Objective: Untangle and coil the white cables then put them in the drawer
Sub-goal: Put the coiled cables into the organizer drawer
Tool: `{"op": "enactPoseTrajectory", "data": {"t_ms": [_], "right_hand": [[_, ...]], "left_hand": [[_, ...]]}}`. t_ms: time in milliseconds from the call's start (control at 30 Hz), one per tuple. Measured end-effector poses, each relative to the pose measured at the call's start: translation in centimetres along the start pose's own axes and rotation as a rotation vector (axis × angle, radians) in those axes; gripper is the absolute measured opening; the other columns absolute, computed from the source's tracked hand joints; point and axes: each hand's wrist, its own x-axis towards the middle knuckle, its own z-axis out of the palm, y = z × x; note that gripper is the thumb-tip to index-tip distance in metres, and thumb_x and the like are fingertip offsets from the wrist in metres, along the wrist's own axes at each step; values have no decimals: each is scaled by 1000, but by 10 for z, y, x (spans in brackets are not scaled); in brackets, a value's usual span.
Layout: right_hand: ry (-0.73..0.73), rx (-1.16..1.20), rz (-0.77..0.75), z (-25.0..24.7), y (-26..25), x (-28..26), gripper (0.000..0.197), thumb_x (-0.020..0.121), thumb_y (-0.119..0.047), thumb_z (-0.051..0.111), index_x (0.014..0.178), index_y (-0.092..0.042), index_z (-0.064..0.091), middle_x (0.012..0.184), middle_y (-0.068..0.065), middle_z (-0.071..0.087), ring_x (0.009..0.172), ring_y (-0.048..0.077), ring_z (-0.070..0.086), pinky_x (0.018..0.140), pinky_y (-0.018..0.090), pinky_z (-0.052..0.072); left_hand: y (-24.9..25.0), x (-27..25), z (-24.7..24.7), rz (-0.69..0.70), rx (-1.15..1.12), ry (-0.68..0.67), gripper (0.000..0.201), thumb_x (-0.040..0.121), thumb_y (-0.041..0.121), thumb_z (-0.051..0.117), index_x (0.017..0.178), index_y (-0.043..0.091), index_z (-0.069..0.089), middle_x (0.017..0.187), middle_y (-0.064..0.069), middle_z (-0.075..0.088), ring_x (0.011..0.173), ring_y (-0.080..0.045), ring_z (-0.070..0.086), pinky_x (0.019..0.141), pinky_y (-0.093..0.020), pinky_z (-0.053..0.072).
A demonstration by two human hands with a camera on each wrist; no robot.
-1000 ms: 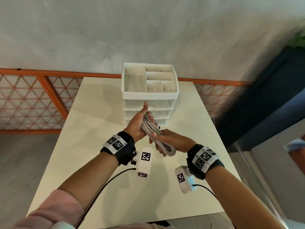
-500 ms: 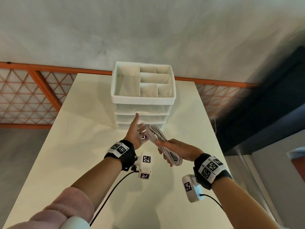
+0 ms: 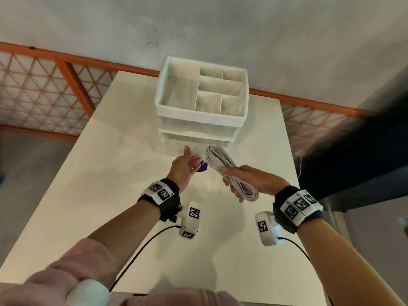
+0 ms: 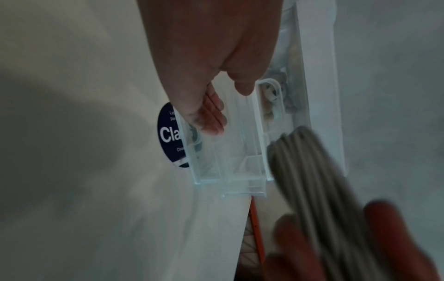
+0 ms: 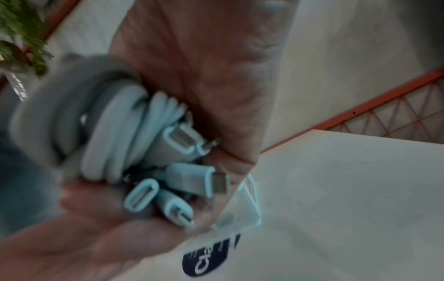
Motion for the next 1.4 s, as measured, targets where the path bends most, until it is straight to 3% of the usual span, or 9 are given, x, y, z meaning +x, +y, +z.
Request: {"op": "enactPoseTrajectory", "data": {"t_ms": [167,267,367,533,767,867,1167,1300,1400], "right_hand": [[-8,-219,-62,-4,-47,24,55,83,-66,50,83,-12,61,69,12,59,61,27,58,63,33,50],[17,-409,-56,-1,-71,53,58,84,-65,50,85,-9,66,70,8,66,56,20,62,65,30,50],[1,-599,-12,2,-83,82,62,79,-71,50,90,-13,69,85,3,71,73,17,66,79,32,50],[-24,-784,38,10,-79,112,55,80,-71,49,92,-21,66,89,-2,67,81,15,62,75,26,44],[51,-630,155,3,-52,118,67,83,-69,45,107,-11,69,101,7,67,90,22,62,83,29,41],[121,-487,186,2,-42,121,82,77,-76,45,119,-8,62,120,12,65,105,28,62,97,38,44],[381,-394,70,11,-32,127,66,87,-60,50,131,-11,52,122,13,62,116,31,57,90,31,42],[481,-432,16,18,-26,130,65,90,-54,50,140,-14,41,139,14,51,130,34,45,105,37,34],[536,-526,77,22,-20,132,79,87,-61,45,147,-12,25,155,14,22,144,37,15,116,49,14]], "left_hand": [[-7,-20,-14,14,32,-11,40,98,40,40,88,6,58,69,0,66,79,-12,63,80,-24,50],[-12,-31,-19,23,43,-18,40,99,39,38,90,7,59,77,-5,63,73,-10,63,73,-21,53],[-15,-38,-24,9,17,-25,35,99,34,40,92,5,59,81,-9,62,70,-10,63,68,-18,54],[-16,-41,-26,8,-18,-19,37,97,35,42,92,2,58,82,-11,64,67,-9,67,67,-19,56],[-19,-44,-23,-14,-78,3,29,98,31,43,94,4,52,86,-10,63,81,-14,66,68,-20,56],[-17,-46,-22,-25,-91,4,30,98,30,44,93,3,54,87,-12,63,81,-15,66,68,-19,56],[-14,-51,-19,-31,-101,23,30,97,31,47,91,3,56,84,-11,65,78,-14,66,68,-19,55],[-15,-51,-17,-14,-110,33,29,96,31,48,93,3,54,84,-11,64,79,-14,67,68,-18,56],[-15,-51,-16,-15,-127,35,31,97,32,48,100,1,51,83,-10,63,80,-15,67,68,-18,56]]}}
